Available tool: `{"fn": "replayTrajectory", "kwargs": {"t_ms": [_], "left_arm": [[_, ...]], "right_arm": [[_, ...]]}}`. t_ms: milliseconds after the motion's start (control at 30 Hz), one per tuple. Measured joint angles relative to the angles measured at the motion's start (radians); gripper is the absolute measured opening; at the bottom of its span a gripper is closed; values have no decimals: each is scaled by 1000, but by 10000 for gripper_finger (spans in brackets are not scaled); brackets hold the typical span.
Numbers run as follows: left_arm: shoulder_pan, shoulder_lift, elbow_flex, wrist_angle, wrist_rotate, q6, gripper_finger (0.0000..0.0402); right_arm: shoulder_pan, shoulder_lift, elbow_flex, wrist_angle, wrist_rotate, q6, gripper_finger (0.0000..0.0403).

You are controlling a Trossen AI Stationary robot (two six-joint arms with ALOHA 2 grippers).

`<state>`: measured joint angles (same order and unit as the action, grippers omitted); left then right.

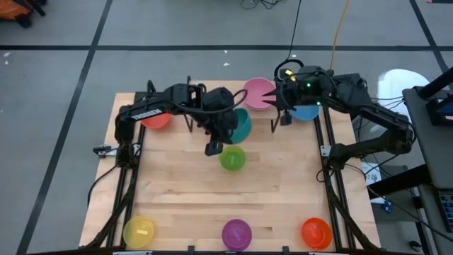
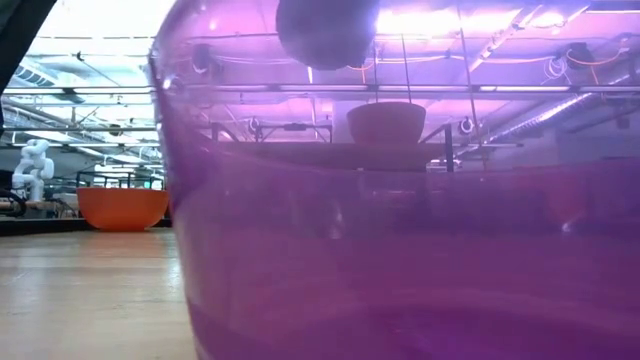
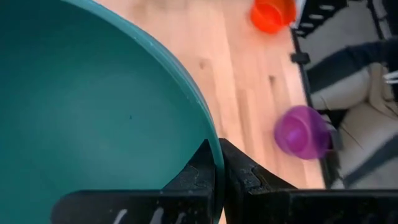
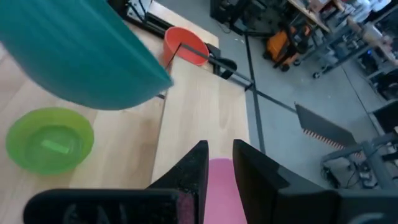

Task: Place and stack bowls onto a shelf
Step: Stack the dark green bowl on top of the pink bowl on the shelf

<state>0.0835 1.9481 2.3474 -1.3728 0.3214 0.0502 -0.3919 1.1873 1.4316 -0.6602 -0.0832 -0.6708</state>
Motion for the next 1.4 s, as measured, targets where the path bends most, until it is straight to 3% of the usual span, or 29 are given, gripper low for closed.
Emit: {"fn": "replayTrajectory", "kwargs": {"t_ms": [267,467,567,1167,1400], "left_arm": [[-7,49,-1,-2,73,18,4],[-7,79,0,10,124,34,5],[-9,83,-1,-1,126,35,6],[-18,94,-1,-1,133,45,4],[-20,94,-1,0,160,51,4]], "right_arm": [[58,0,-55,13,-17,-76,66],[82,0,-71,-5,-244,-84,66],[81,0,-71,-12,-309,-82,66],[98,108,-71,-16,-372,-107,66],[100,129,-71,-25,-472,-135,66]]}}
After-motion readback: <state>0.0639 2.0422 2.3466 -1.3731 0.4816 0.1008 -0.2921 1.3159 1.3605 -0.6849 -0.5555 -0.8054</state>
